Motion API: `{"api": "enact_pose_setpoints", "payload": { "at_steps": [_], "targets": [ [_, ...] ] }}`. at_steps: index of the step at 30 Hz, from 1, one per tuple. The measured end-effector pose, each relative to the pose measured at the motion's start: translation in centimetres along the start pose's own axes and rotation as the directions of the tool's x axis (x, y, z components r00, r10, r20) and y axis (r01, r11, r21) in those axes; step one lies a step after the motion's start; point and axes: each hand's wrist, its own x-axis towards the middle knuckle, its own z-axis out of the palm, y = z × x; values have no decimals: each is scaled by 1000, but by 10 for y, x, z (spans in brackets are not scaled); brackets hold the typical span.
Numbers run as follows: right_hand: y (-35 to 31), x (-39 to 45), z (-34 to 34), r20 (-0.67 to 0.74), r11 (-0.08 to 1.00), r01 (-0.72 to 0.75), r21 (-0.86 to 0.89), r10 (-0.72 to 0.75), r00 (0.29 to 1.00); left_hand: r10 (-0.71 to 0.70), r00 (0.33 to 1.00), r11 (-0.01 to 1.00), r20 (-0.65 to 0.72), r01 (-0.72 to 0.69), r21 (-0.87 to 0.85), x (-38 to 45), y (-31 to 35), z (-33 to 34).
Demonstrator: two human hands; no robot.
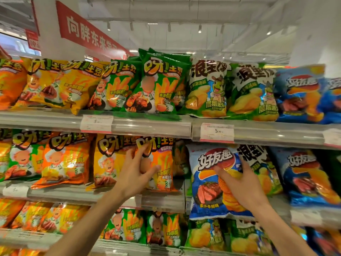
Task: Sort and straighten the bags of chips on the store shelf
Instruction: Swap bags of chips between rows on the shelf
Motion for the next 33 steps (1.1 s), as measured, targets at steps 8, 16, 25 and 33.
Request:
{"api": "enact_pose_setpoints", "payload": {
  "at_steps": [8, 16, 25, 33],
  "targets": [
    [15, -14, -6, -10, 998, -20, 54, 21, 1000, -30, 997, 997, 71, 25, 76, 7, -13, 28],
    [9, -22, 5, -12, 995, -73, 71, 74, 997, 30, 998, 976, -63, -15, 219, -9, -2, 24],
    [10, -31, 16, 30, 982, -112, 150, 109, 994, 99, 995, 973, 27, -92, -211, -46, 42, 28],
    [22, -29, -25, 56, 976, -132, 175, 124, 991, 59, 935, 856, 351, 134, -500, -53, 99, 87]
  ]
}}
